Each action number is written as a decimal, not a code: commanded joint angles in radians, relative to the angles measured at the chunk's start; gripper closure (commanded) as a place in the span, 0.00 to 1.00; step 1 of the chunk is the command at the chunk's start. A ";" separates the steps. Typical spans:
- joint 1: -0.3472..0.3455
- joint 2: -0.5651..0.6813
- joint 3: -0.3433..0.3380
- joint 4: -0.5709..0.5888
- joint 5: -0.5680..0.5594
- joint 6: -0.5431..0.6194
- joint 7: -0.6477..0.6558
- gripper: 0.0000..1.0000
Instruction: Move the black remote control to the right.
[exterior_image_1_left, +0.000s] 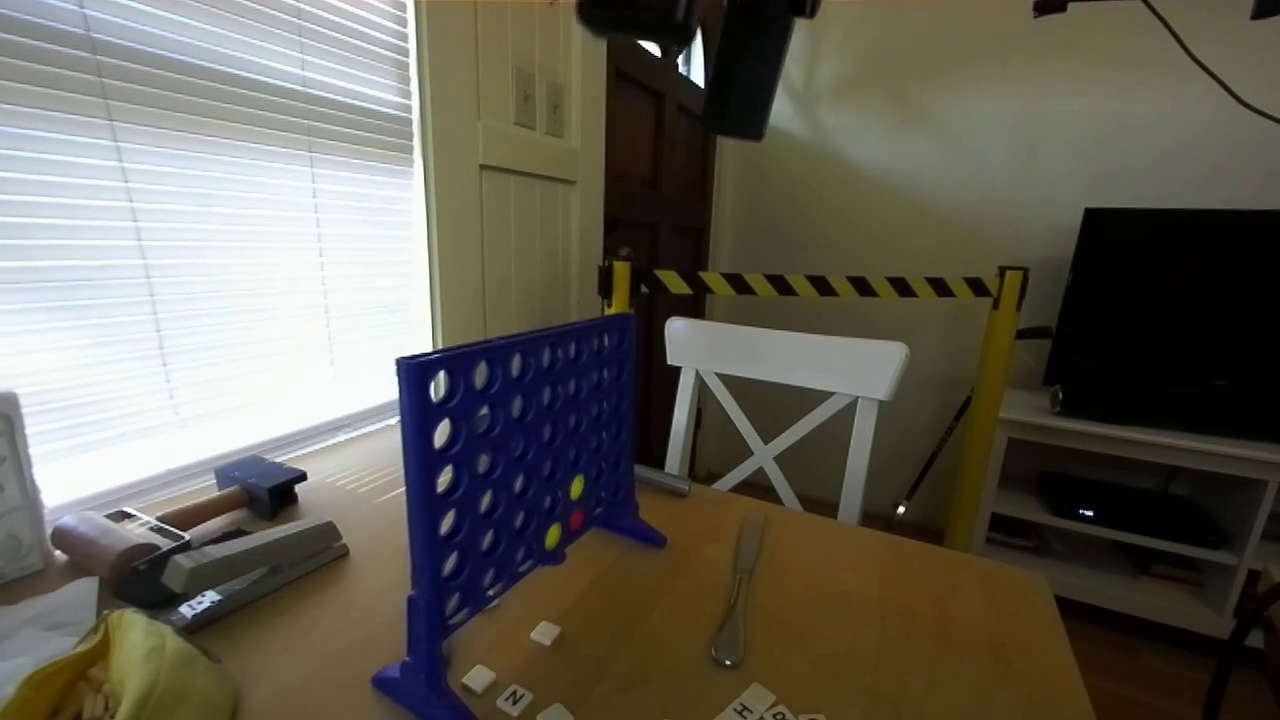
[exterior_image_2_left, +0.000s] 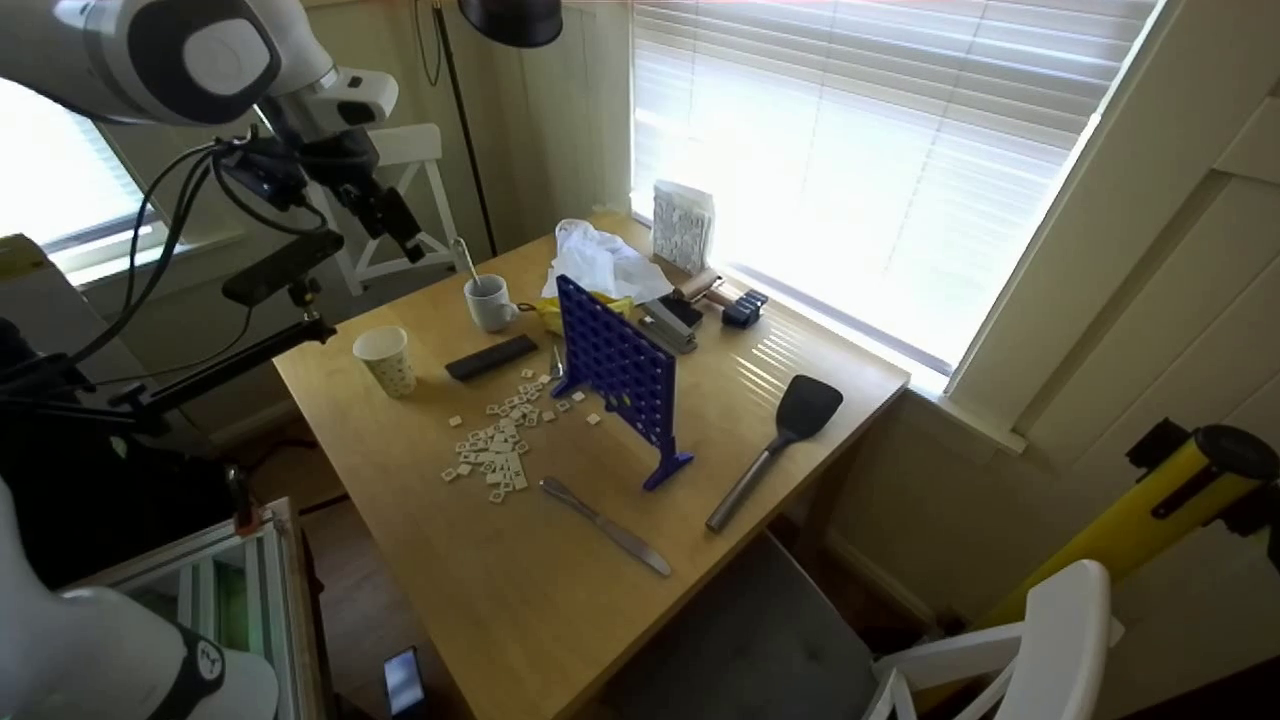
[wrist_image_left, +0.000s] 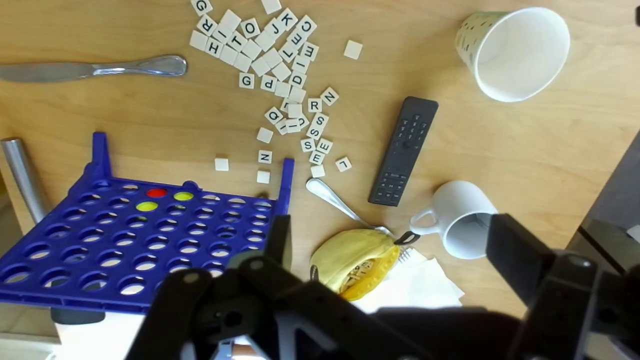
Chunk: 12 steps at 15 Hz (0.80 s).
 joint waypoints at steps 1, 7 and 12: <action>-0.019 0.068 -0.010 -0.001 -0.045 0.125 0.058 0.00; -0.044 0.200 -0.047 0.012 -0.007 0.325 0.151 0.00; 0.053 0.265 -0.108 0.000 0.233 0.378 -0.079 0.00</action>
